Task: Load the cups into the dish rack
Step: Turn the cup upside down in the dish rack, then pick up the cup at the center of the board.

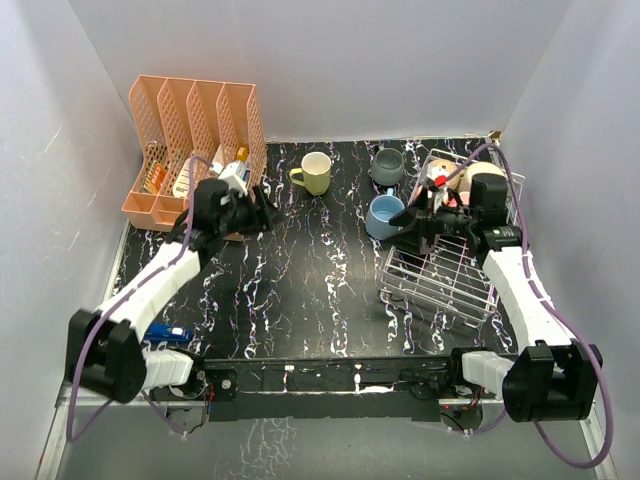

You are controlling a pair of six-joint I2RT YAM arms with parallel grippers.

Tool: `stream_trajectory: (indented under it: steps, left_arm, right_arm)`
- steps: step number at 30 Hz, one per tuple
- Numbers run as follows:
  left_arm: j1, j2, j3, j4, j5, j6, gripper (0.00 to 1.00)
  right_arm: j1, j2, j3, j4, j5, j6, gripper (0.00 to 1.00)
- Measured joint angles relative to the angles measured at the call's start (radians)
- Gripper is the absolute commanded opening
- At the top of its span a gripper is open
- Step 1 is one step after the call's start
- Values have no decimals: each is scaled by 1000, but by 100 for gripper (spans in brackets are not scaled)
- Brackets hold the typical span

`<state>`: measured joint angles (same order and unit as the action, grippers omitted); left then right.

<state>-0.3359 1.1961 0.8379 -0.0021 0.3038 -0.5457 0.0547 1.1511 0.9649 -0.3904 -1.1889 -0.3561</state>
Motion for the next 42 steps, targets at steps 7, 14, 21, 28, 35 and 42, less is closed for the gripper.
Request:
stream_trajectory:
  steps: [7, 14, 21, 28, 35, 42]
  left_arm:
    - [-2, 432, 523, -184, -66, 103, 55]
    - [-8, 801, 1003, -391, -165, 337, 64]
    - [-11, 1019, 1234, -438, -156, 498, 70]
    - [-11, 1102, 1305, -394, -122, 562, 63]
    - [-11, 1152, 1348, -305, -108, 563, 47]
    - [-12, 1226, 1407, -253, -75, 527, 35]
  right_arm:
    - [-123, -47, -105, 82, -64, 77, 59]
    - [-124, -83, -111, 124, -63, 116, 59]
    - [-127, -116, -144, 159, -60, 147, 59]
    - [-128, -117, -161, 184, -60, 170, 59]
    - [-128, -116, -165, 208, -60, 187, 59]
    - [-128, -115, -176, 216, -60, 200, 59]
